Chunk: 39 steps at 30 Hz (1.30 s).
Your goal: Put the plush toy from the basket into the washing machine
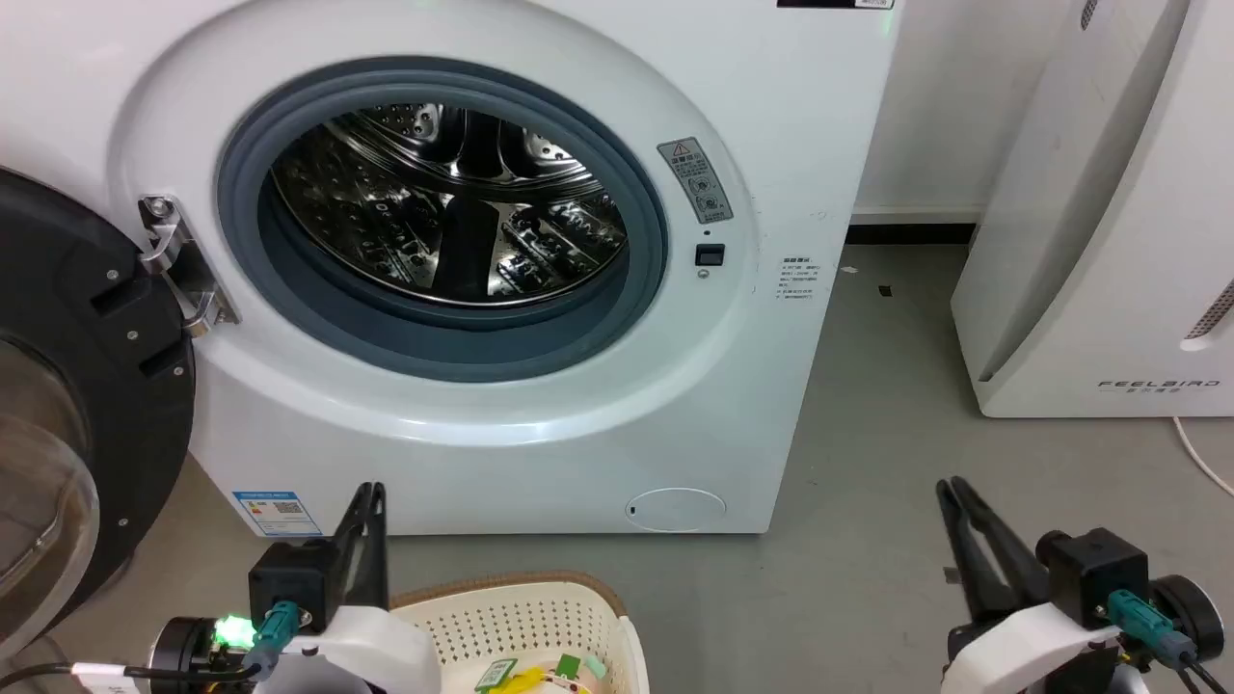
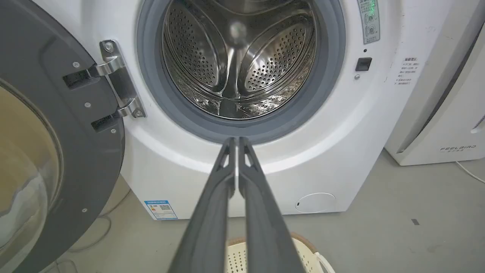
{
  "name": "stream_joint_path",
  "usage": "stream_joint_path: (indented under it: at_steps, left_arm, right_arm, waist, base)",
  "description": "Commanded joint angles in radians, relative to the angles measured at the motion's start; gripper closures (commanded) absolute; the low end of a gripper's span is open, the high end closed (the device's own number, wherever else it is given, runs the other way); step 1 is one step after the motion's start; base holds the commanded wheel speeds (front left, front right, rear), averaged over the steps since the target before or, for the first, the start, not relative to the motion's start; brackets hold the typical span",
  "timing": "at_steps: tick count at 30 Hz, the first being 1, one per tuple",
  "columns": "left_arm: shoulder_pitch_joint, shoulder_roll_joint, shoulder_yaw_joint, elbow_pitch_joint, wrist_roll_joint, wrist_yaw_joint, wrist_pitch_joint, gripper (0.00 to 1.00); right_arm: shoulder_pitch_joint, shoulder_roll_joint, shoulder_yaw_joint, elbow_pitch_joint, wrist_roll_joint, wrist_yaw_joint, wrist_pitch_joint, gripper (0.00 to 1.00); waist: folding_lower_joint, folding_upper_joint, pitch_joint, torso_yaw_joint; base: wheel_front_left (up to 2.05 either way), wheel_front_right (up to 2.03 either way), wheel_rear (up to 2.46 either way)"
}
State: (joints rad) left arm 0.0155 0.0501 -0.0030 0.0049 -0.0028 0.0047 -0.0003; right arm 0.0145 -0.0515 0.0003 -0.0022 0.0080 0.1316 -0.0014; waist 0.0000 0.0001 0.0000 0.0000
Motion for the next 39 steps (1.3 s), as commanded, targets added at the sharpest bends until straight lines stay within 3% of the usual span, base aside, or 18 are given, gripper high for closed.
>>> stream_joint_path:
  at_steps: [1, 24, 39]
  left_arm:
    - [0.000, 0.000, -0.001, 0.000, 0.000, 0.000, 0.000, 0.00]
    - [-0.008, 0.000, -0.030, 0.028, -0.022, 0.019, -0.042, 0.00]
    - [-0.061, 0.001, -0.048, 0.131, -0.031, 0.008, -0.073, 0.00]
  right_arm:
    - [0.000, 0.000, 0.000, 0.000, 0.000, 0.000, 0.000, 0.00]
    - [-0.003, 0.000, -0.007, -0.016, 0.022, 0.000, -0.042, 0.00]
    - [-0.017, 0.000, -0.003, -0.029, 0.017, 0.000, -0.073, 0.00]
  waist:
    - [0.0000, -0.0001, 0.000, 0.000]
    - [0.0000, -0.0001, 0.025, -0.006]
    - [0.0000, -0.0001, 0.099, -0.014]
  base:
    - [0.00, 0.00, 0.00]
    - [0.00, 0.00, 0.00]
    - [0.00, 0.00, 0.00]
